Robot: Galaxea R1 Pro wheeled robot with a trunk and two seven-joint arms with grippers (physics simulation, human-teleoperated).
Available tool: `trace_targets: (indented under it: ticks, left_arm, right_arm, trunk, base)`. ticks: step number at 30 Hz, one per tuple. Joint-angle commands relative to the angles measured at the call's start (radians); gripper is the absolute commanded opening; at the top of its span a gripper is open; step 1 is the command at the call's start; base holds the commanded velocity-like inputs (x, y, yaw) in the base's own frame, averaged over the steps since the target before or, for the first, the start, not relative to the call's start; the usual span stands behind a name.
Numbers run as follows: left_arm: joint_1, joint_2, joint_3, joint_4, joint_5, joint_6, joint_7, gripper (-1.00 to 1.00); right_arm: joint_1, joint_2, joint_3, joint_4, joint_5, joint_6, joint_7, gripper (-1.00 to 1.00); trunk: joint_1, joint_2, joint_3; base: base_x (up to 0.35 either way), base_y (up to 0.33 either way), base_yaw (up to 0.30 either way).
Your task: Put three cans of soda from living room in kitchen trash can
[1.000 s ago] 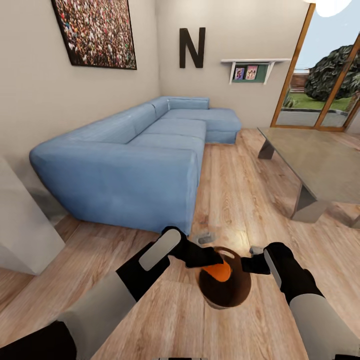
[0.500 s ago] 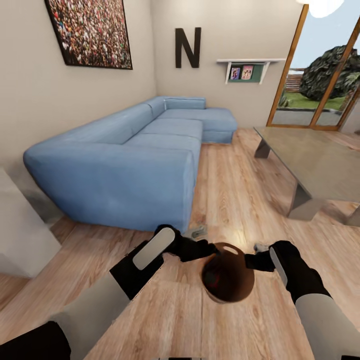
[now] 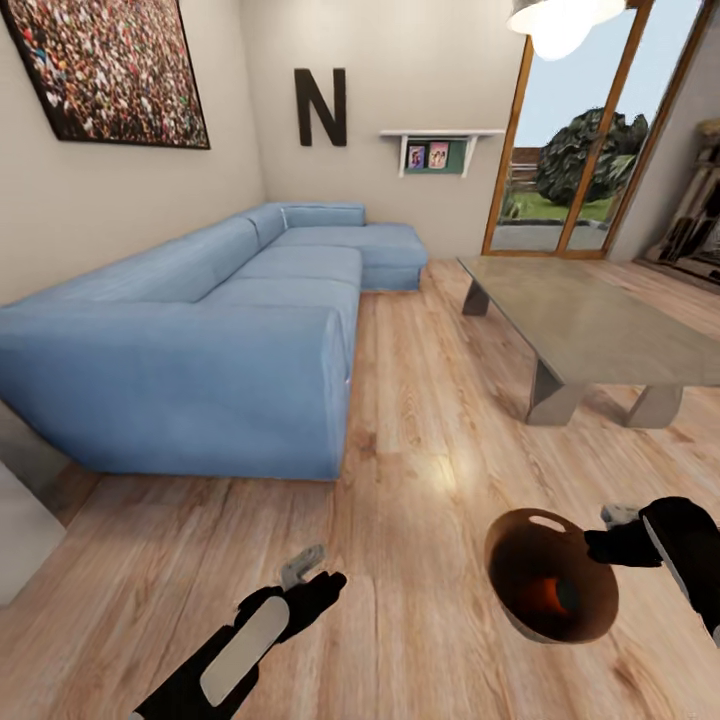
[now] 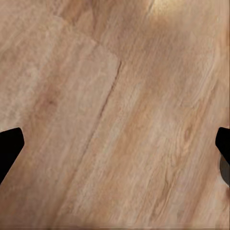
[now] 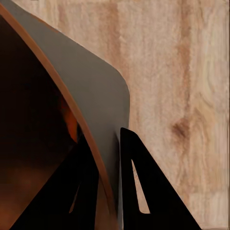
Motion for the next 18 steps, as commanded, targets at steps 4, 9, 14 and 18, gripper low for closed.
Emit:
trace_targets:
  ticks: [4,9,14,18]
  left_arm:
    - [0.000,-0.011,0.007,0.068,-0.001,-0.009,-0.018,1.00]
    - [0.000,-0.009,0.031,0.107,0.001,-0.011,-0.024,1.00]
    - [0.000,-0.008,0.070,0.121,0.001,-0.010,-0.027,1.00]
    - [0.000,-0.009,0.076,0.124,0.000,-0.010,-0.028,1.00]
  right_arm:
    - [0.000,0.003,0.001,-0.001,-0.109,0.015,0.009,-1.00]
    - [0.000,0.002,0.002,-0.002,-0.109,0.015,0.009,-1.00]
    - [0.000,0.001,0.002,-0.006,-0.109,0.015,0.009,-1.00]
    - [0.001,0.001,0.002,-0.020,-0.110,0.015,0.009,-1.00]
  trunk:
    - [-0.002,0.001,0.016]
    - [-0.004,0.002,0.035]
    - [-0.006,0.003,0.054]
    - [-0.007,0.004,0.058]
  base:
    - [0.000,0.000,-0.285]
    - [0.000,0.000,-0.286]
    - [0.000,0.000,-0.286]
    - [0.000,0.000,-0.286]
